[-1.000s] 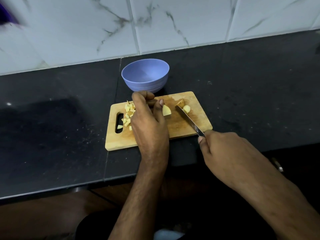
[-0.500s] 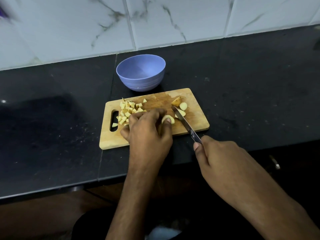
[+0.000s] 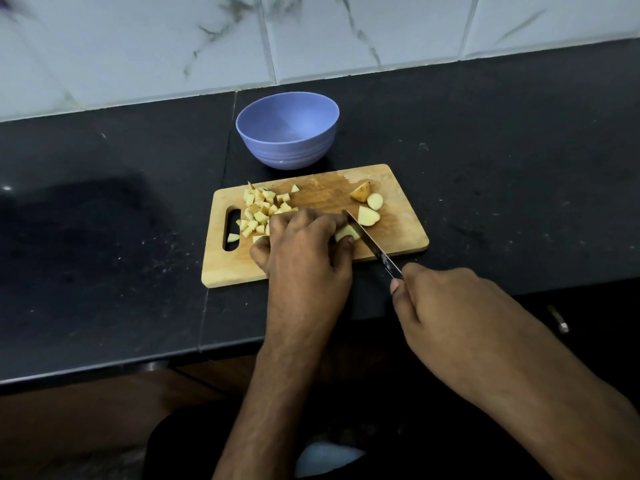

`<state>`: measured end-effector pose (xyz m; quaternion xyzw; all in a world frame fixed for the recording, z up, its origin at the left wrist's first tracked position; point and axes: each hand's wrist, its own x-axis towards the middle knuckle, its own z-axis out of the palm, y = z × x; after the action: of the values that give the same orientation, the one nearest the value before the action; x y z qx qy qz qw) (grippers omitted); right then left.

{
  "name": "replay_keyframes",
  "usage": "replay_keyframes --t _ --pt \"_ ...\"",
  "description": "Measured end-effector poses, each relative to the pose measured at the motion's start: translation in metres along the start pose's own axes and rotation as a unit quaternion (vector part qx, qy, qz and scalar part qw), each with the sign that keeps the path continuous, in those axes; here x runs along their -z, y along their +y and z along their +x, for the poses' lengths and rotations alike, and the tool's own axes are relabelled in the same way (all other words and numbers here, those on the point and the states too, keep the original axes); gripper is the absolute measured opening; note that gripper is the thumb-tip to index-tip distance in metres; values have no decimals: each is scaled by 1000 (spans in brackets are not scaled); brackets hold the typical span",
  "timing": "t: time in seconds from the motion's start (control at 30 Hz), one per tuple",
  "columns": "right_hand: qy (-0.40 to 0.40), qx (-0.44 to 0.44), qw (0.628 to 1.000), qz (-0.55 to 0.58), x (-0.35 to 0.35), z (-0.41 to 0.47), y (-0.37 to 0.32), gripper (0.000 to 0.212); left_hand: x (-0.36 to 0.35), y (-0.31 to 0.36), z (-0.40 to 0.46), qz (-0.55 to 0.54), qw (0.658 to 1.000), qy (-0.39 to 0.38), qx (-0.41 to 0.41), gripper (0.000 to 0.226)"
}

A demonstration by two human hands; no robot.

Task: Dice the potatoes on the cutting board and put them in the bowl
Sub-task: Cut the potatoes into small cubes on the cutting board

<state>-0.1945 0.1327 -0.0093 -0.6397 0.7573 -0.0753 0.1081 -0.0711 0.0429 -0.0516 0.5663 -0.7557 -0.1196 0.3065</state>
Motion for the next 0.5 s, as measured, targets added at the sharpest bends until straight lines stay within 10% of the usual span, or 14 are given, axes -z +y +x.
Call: replay_keyframes --t 0.5 --pt "-3 -12 999 -33 -12 19 7 35 1 1 0 -22 1000 10 11 24"
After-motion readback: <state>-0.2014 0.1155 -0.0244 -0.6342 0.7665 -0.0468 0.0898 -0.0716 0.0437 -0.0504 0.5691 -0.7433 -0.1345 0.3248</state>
